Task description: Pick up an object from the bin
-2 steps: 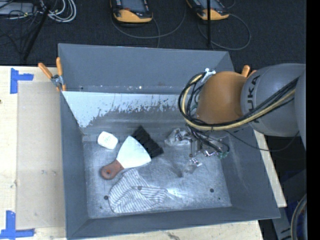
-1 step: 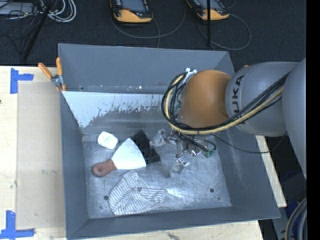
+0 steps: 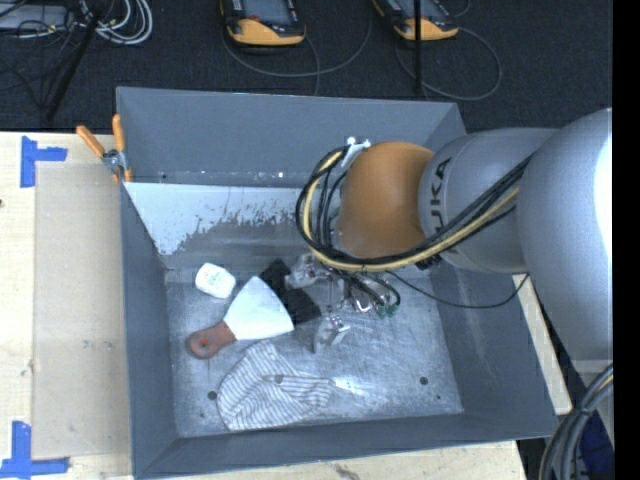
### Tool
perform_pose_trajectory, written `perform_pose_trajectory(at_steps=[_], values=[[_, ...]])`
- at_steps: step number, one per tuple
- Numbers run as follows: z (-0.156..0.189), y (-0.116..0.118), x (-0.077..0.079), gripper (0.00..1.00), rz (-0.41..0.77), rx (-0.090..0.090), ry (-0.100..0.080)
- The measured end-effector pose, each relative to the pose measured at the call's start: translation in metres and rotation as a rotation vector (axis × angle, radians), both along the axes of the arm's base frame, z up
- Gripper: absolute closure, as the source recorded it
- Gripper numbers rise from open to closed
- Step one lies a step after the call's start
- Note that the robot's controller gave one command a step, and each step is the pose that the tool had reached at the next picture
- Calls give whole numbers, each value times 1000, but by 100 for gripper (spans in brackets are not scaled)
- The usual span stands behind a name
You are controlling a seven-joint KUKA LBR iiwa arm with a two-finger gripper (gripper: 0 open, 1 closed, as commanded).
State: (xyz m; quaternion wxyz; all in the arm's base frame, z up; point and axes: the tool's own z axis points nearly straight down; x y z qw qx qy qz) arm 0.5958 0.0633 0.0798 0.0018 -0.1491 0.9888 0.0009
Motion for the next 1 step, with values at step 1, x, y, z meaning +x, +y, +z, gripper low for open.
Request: perform_pose_trajectory(at_steps=[1], values=[[-3,21,5,100,-12,-6,10]])
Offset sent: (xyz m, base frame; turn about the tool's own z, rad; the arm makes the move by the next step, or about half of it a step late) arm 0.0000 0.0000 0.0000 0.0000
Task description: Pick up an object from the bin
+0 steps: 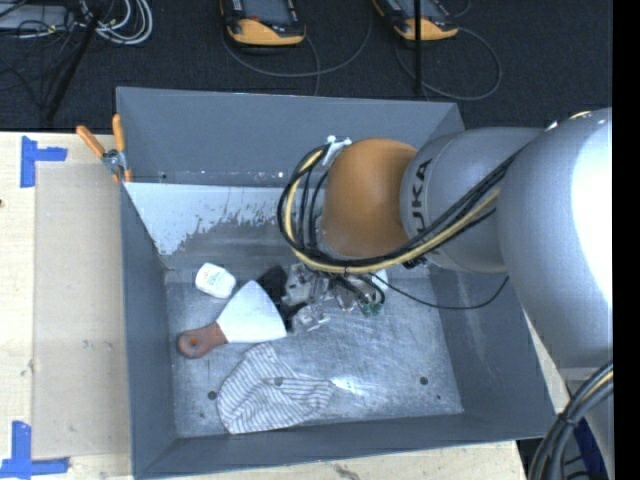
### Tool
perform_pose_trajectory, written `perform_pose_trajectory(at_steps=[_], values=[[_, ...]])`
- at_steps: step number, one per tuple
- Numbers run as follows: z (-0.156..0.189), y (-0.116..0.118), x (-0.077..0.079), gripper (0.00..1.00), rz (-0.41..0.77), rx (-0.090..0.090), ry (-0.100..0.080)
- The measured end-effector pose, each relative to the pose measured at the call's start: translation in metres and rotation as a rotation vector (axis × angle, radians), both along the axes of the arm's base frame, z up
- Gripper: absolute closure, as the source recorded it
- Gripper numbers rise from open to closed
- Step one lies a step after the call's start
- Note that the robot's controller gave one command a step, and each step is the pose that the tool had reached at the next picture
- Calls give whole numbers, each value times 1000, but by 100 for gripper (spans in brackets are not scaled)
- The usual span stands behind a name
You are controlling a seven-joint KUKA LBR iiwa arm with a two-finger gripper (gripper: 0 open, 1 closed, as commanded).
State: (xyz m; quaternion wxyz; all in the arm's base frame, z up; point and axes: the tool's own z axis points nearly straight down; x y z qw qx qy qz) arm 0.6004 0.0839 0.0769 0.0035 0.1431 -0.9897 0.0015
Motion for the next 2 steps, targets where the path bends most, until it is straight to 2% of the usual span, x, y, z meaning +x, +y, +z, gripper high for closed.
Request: perform_pose_trajectory(at_steps=[1,2], values=[[0,0,0,100,1,0,0],[163,9,14,100,-86,5,-13]])
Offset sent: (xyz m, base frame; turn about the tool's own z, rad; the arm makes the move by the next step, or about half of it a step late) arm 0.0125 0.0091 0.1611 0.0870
